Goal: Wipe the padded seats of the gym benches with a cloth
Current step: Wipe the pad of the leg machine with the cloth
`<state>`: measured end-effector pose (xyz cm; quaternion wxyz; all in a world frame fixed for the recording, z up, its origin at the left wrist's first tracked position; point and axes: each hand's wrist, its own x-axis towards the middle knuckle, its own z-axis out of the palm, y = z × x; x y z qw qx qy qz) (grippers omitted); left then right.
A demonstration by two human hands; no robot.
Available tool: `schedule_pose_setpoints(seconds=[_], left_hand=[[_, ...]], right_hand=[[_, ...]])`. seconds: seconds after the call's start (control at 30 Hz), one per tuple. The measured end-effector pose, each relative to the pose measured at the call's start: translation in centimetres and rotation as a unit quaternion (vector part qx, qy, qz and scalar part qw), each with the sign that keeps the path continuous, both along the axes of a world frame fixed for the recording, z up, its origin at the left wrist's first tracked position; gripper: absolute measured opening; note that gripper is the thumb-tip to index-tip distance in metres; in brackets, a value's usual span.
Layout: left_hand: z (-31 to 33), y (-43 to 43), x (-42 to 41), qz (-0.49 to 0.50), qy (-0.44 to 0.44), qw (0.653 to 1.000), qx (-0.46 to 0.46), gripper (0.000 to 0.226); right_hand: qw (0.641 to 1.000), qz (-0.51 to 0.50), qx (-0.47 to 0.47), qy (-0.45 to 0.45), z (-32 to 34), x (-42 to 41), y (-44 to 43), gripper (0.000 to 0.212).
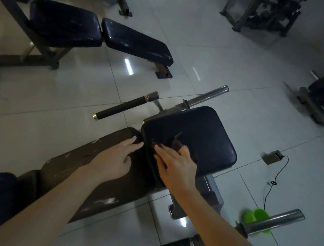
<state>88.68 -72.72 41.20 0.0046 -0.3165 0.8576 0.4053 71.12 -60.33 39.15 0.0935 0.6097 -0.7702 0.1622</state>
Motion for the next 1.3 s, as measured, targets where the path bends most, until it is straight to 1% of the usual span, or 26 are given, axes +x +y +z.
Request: schedule_pose_setpoints(seconds=[0.1,0.13,0.17,0.2,0.27,0.33,0.37,0.43,0.5,0.53,0.6,0.67,0.8,0.93,1.0,1.1,1.2,1.3], left_hand=[[0.4,0.1,0.5,0.012,0.014,1.0,0.013,0.06],[0.7,-0.1,0.7,0.01,0.018,1.0,0.017,0.06],[1.0,-0.5,0.8,0.01,0.022,1.0,0.016,0.06],[1.3,-1.0,1.0,0.011,0.026,1.0,0.013,0.059],[1.5,-2.1,1.4,0.016,0.028,0.999,0.0,0.058],[1.3,-3.3,2.1,0.015,0.013,1.0,-0.015,0.058],[1.0,-3.7,2.5,0.012,0.002,1.0,-0.02,0.058],[0.2,-4.6,3.7,0.005,-0.023,0.999,-0.023,0.058],[-0.6,-5.3,4.6,0.007,-0.039,0.999,-0.025,0.058],[-0.8,-5.5,4.8,0.013,-0.04,0.999,-0.025,0.058],[-1.1,-5.8,4.9,0.032,-0.032,0.999,-0.022,0.056],[-1.2,-5.8,4.6,0.058,-0.012,0.998,-0.021,0.053],[-1.5,-6.3,2.7,0.099,0.03,0.994,-0.021,0.05],[-1.3,-5.8,0.8,0.123,0.06,0.99,-0.024,0.051],[-1.4,-5.3,0.2,0.111,0.071,0.991,-0.039,0.049],[-2.0,-4.9,-0.5,0.071,0.073,0.992,-0.068,0.049],[-2.3,-4.0,-0.7,0.052,0.055,0.995,-0.059,0.054],[-2.5,-3.7,-0.6,0.025,0.035,0.996,-0.073,0.059]], right_hand=[[0.995,0.085,0.047,0.017,0.4,0.7,-0.8,0.03],[0.994,0.092,0.062,0.009,1.0,0.3,-1.3,0.031],[0.995,0.076,0.067,-0.006,1.7,-0.2,-1.9,0.031],[0.998,0.035,0.055,-0.026,2.3,-0.7,-2.4,0.033],[0.993,-0.091,-0.004,-0.075,3.4,-1.9,-3.3,0.038],[0.967,-0.211,-0.047,-0.136,4.3,-3.1,-3.3,0.043],[0.955,-0.248,-0.056,-0.15,4.5,-3.3,-3.0,0.042],[0.953,-0.267,-0.055,-0.132,4.1,-3.0,-2.3,0.037],[0.962,-0.254,-0.022,-0.096,3.0,-1.9,-1.8,0.036],[0.962,-0.257,-0.011,-0.092,2.6,-1.4,-1.8,0.037],[0.955,-0.274,-0.014,-0.109,2.3,-0.4,-2.1,0.038],[0.96,-0.251,-0.015,-0.121,2.1,0.6,-2.4,0.038],[0.986,-0.131,0.021,-0.104,1.6,1.0,-3.6,0.038],[0.992,-0.077,0.026,-0.096,1.4,-0.1,-5.7,0.037],[0.993,-0.067,0.011,-0.098,1.1,-0.4,-6.8,0.035],[0.996,-0.033,0.015,-0.079,0.8,-0.9,-7.5,0.033],[0.994,0.029,0.061,-0.088,1.8,-1.2,-7.0,0.029],[0.985,0.088,0.134,-0.069,3.3,-1.6,-6.3,0.033]])
